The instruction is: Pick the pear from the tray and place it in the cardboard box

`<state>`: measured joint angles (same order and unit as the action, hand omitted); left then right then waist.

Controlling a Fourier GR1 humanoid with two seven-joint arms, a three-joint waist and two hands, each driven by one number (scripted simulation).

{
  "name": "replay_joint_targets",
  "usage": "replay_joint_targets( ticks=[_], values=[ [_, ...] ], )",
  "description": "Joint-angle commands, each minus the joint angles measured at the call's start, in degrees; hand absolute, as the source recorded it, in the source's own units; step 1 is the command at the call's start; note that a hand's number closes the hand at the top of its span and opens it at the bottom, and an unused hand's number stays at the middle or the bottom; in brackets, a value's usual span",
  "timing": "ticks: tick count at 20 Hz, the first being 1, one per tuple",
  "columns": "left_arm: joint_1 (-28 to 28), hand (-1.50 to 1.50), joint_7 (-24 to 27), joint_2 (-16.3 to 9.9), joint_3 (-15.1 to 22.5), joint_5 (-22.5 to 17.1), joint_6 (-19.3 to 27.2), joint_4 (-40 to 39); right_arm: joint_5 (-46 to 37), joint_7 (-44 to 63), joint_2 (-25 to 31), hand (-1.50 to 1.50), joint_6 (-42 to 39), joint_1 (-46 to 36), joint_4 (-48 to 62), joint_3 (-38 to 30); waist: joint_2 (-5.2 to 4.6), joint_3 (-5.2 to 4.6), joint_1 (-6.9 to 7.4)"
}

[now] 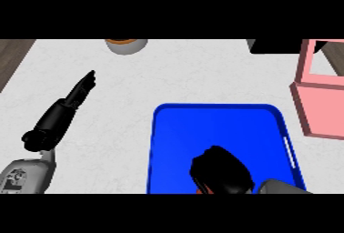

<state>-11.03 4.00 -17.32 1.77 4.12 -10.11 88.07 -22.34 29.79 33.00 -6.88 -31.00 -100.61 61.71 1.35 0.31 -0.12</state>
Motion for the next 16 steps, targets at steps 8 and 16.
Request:
replay_joint_targets(
  ticks=[8, 16],
  values=[
    [1.8, 0.00, 0.9, -1.8, -3.2, -0.4, 0.8, 0.4, -11.5, -31.6, 27.3, 1.50, 14.7, 4.4, -28.3, -1.7, -0.24, 0.16, -4.03],
    [2.7, 0.00, 0.4, -0.6, -2.2, -0.4, 0.9, 2.5, 7.5, -36.8, 38.3, 1.50, 32.1, 16.8, -26.6, -20.4, -1.15, 0.16, -4.37]
  ],
)
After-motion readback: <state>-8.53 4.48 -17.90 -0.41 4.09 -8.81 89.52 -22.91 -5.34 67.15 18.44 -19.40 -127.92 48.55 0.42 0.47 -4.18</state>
